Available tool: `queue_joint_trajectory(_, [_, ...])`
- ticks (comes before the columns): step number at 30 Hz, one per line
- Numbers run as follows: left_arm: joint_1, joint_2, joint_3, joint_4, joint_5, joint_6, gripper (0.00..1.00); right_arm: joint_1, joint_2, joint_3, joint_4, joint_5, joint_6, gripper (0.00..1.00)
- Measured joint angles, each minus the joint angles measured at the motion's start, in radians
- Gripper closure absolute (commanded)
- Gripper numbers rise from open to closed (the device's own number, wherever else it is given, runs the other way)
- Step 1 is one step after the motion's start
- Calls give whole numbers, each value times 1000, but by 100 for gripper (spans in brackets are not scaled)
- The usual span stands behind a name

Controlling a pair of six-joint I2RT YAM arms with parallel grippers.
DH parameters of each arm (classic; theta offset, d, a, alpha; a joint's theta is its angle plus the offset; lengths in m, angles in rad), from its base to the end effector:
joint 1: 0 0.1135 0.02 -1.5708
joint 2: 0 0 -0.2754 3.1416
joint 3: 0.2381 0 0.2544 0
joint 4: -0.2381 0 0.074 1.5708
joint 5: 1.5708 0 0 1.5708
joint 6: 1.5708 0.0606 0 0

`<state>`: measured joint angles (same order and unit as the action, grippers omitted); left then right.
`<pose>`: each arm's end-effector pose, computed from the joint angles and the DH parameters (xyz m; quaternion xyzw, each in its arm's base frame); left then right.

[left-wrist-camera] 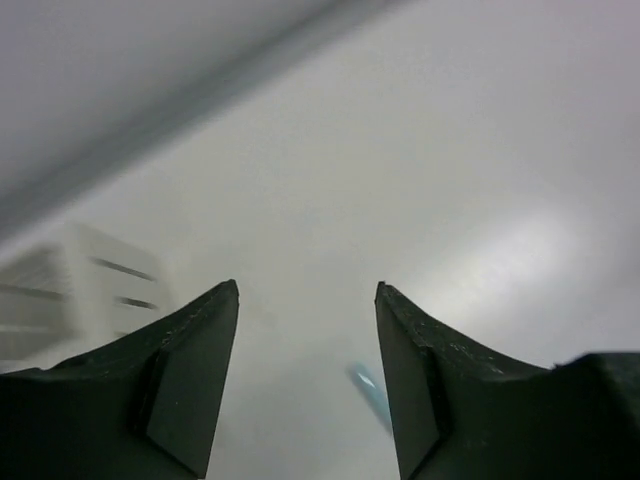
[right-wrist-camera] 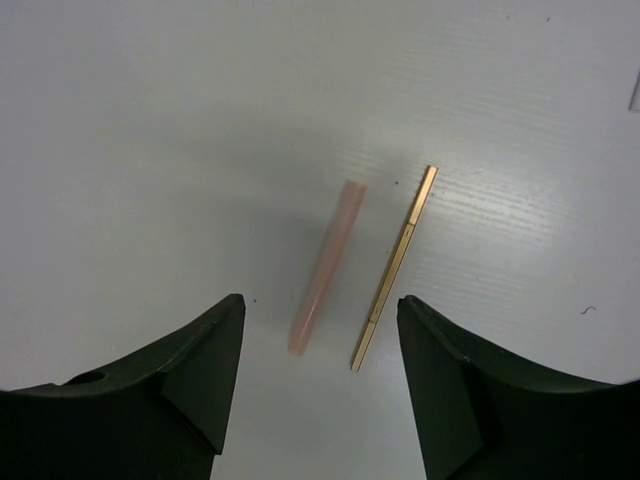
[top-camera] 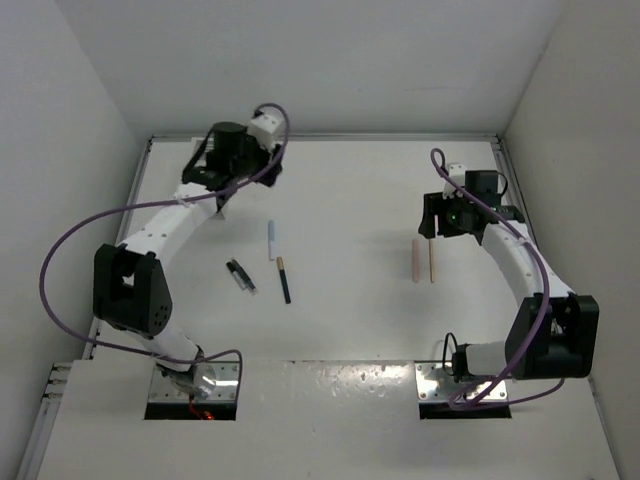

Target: Organize the makeup

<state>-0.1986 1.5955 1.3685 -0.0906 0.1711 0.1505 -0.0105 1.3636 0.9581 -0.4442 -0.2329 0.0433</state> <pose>0.3982 -0.0907 0.3499 0.1895 0.7861 -0.0832 0.5824 0.3021 0.0108 0.2408 -0.0160 0.9301 0.1144 0.3486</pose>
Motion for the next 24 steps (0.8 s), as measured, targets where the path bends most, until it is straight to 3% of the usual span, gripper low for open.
queue_joint_trajectory(3, [-105, 51, -19, -150, 16, -66, 34, 0, -14, -18, -28, 0, 10, 37])
queue_joint_trajectory(8, [-115, 202, -26, -302, -24, -163, 30, 0, -18, -38, -58, 1, 18, 37])
queue_joint_trajectory(16, [-146, 318, -31, -351, -158, -218, 31, 0, -26, -66, -72, 1, 29, 37])
queue_joint_trajectory(19, [-148, 352, -33, -351, -187, -247, 37, 0, -30, -66, -82, 1, 27, 37])
queue_joint_trajectory(21, [-148, 380, -33, -352, -198, -267, 48, 0, -33, -66, -88, 3, 23, 37])
queue_joint_trajectory(24, [-140, 411, -7, -346, -206, -293, 56, 0, -39, -66, -93, 6, 14, 37])
